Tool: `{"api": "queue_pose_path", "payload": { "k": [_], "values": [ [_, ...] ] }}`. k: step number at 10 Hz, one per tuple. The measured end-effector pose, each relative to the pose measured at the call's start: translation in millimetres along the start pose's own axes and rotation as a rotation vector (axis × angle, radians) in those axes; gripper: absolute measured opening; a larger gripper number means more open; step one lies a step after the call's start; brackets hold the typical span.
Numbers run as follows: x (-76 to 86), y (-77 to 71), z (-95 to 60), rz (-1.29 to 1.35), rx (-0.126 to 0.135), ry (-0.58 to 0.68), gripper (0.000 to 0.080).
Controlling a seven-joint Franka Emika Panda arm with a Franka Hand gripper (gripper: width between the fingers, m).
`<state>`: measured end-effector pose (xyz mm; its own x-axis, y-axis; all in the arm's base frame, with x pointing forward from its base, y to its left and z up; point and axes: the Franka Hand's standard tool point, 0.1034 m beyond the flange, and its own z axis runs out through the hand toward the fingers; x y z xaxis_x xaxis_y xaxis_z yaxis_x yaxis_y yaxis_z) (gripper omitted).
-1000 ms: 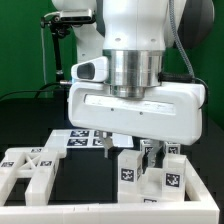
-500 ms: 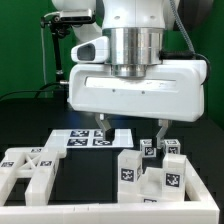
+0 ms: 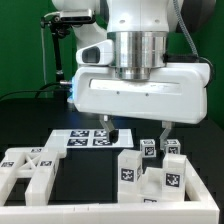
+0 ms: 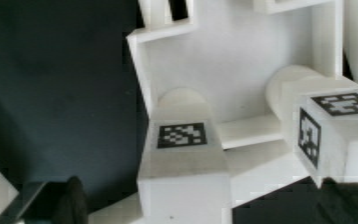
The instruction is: Assemble chair
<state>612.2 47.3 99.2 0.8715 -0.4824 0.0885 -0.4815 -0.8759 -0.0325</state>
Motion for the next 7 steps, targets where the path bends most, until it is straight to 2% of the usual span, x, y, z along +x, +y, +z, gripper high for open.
{"api": "queue_pose_path", "payload": {
  "k": [3,5,7],
  "values": [
    [-0.4,1.0,0.8,-0.004,0.000,0.002,0.0649],
    [-10.9,14.1,15.2,-0.017,-0.007,0.018,0.0649],
    [-21.4,16.2,37.5,-0.022,-0.016,0.033,0.0649]
  ]
}}
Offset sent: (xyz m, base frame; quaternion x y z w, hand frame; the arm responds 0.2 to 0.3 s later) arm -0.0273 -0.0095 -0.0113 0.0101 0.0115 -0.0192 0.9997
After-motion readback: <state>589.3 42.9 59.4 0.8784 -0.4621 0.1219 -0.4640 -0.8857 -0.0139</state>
